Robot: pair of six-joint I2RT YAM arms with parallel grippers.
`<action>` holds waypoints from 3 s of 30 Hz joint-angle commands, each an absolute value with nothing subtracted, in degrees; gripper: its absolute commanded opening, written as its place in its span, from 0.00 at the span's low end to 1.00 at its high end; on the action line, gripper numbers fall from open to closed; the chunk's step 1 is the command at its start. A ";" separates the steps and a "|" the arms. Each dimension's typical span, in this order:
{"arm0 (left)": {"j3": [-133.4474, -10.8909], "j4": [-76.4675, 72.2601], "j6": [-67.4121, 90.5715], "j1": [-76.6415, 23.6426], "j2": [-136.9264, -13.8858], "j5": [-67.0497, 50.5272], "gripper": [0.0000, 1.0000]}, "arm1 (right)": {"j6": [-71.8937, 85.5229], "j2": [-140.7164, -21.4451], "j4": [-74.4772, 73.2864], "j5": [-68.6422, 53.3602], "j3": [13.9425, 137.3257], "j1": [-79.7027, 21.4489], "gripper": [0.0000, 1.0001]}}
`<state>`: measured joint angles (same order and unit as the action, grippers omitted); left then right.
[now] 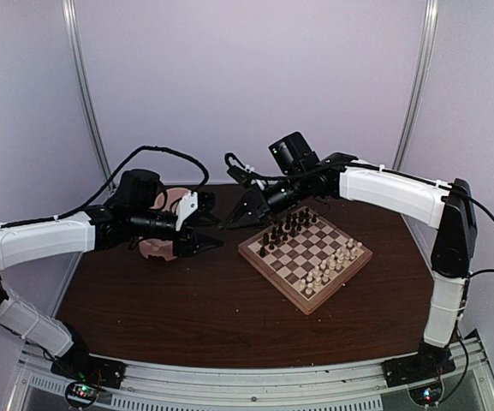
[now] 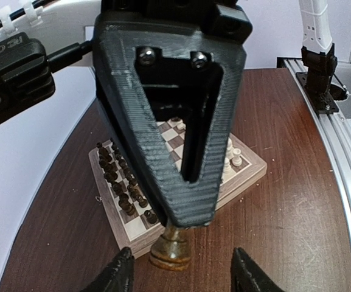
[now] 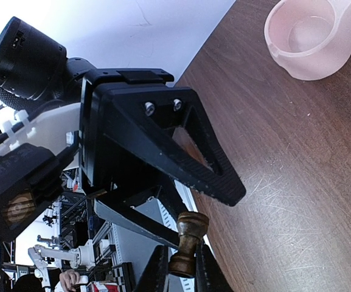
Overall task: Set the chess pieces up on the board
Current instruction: Pass from the right arm to the left
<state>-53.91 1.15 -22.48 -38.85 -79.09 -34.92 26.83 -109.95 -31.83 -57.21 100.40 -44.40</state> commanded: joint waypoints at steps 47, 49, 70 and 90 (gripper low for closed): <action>-55.11 -5.43 -15.10 -39.37 -78.07 -33.11 0.00 | 25.97 -106.07 -28.94 -48.16 97.67 -44.82 0.52; -54.78 -7.25 -12.43 -39.37 -78.42 -32.01 0.00 | 25.89 -105.25 -28.77 -46.24 97.05 -44.82 0.53; -53.26 -12.84 -7.26 -39.37 -80.95 -34.67 0.00 | 29.35 -104.26 -22.51 -46.67 94.92 -44.91 0.29; -53.08 -12.14 -7.98 -39.33 -80.62 -34.67 0.00 | 29.08 -102.47 -21.27 -44.99 93.92 -44.84 0.30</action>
